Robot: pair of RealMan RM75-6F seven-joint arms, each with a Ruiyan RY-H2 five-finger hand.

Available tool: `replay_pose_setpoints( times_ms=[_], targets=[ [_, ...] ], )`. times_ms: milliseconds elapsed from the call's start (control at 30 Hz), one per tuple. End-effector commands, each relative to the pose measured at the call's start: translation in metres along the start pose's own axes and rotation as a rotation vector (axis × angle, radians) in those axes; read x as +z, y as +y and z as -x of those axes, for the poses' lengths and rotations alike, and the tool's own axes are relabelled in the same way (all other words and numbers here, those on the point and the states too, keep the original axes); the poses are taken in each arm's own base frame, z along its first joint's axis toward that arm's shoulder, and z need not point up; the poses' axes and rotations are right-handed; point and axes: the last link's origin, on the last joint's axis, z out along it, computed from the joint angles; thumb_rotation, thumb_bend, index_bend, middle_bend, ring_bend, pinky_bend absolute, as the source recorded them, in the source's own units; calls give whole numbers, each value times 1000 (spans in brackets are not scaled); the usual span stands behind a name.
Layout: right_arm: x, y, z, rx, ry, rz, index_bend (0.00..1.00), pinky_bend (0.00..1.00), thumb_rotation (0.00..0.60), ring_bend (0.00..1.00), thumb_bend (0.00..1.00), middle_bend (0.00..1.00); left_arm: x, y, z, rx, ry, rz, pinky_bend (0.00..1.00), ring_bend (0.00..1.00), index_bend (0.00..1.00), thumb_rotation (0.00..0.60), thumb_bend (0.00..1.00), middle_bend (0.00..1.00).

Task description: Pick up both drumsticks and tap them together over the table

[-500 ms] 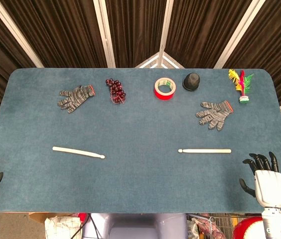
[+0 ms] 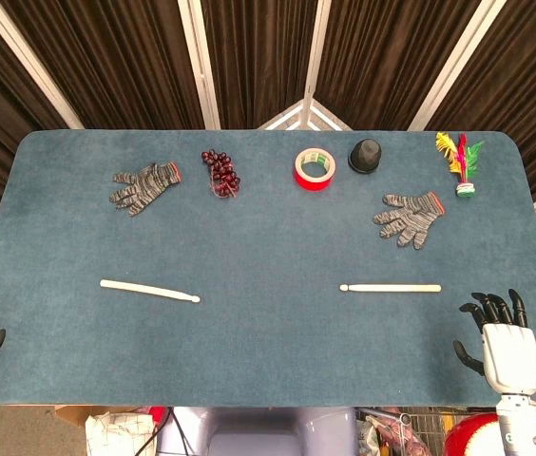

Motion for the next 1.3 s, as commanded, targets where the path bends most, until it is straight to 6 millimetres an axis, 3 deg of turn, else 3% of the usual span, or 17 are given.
replay_pose_setpoints(
  times_ms=[33, 467, 700, 1300],
  targets=[
    [0, 1, 0, 3, -3, 3, 376, 12, 600, 191, 264, 245, 0, 1, 2, 4, -5, 3, 0, 0, 189, 600, 372, 139],
    [-1, 2, -3, 31, 2, 5, 376, 12, 600, 191, 264, 245, 6, 6, 8, 20, -34, 29, 0, 0, 191, 600, 372, 145],
    [1, -1, -2, 39, -7, -2, 376, 12, 600, 192, 264, 245, 24, 13, 17, 23, -71, 62, 0, 0, 210, 600, 372, 164],
    [3, -1, -3, 63, -8, 0, 376, 12, 600, 193, 264, 245, 86, 87, 48, 193, -132, 267, 0, 0, 354, 600, 376, 311]
  ],
)
